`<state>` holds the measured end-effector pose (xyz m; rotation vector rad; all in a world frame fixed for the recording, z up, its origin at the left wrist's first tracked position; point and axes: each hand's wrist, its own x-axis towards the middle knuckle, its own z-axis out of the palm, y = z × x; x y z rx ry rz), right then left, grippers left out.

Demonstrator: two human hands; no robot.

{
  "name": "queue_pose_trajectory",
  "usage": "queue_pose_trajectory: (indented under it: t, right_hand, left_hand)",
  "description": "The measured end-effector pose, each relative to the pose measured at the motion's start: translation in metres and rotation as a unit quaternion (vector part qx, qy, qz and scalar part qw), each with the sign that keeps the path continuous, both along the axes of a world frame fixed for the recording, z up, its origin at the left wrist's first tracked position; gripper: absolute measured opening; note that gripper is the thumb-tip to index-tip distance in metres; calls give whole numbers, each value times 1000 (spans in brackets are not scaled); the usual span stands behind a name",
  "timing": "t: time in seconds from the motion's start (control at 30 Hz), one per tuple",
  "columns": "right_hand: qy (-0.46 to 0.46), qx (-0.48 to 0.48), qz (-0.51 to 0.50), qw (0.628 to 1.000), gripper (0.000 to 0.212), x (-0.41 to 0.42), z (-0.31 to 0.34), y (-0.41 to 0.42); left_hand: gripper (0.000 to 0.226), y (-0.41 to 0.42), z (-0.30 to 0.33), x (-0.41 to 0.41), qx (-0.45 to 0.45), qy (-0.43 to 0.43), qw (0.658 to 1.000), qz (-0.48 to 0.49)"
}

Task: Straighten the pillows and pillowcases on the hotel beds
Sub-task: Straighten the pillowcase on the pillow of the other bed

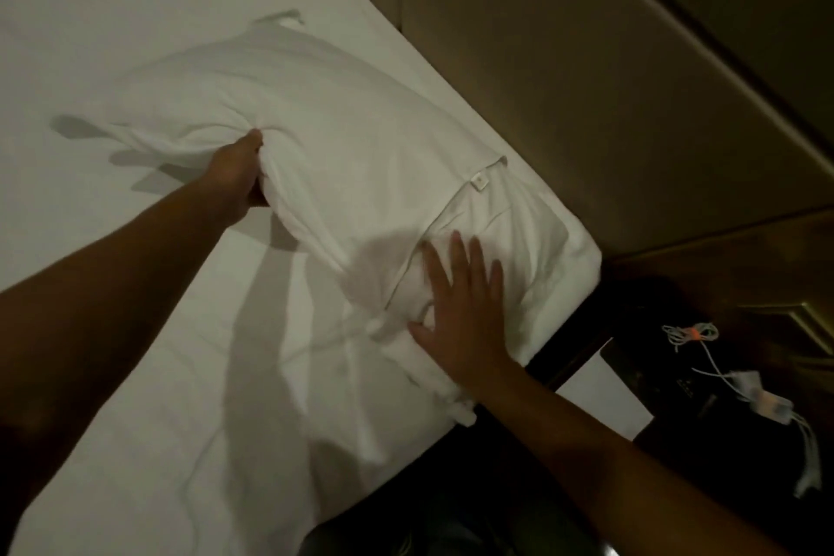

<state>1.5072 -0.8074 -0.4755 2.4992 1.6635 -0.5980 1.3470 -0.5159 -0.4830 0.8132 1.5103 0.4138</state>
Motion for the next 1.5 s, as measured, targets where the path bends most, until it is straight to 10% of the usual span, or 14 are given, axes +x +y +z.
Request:
queue_pose_trajectory:
  t: [0.13,0.3,0.6,0.8,0.93,1.3,1.5]
  right_hand:
    - [19,142,2,990,125,-24,-1,-12]
    - [-33,98,-10,995,118,28,7,-32]
    - [149,121,-184,964,47,122,68,-33]
    - [103,245,-288,920,21,205,120,-49]
    - [66,150,-355,920,25,232,80,-71]
    - [4,226,-302,926,22,253,70,-89]
    - [-2,156,-371,915,29,279,65,-96]
  left_hand:
    - [40,1,26,26,-34,-97,995,7]
    - [33,22,56,45,-23,-33,999,-17]
    - [48,33,88,104,139,68,988,8]
    - [60,69,143,205,152,164,959,-172]
    - [47,22,104,258,160,280,865,-383]
    - [55,29,97,299,260,141,950,-97]
    - [17,13,101,317,157,139,966,-154]
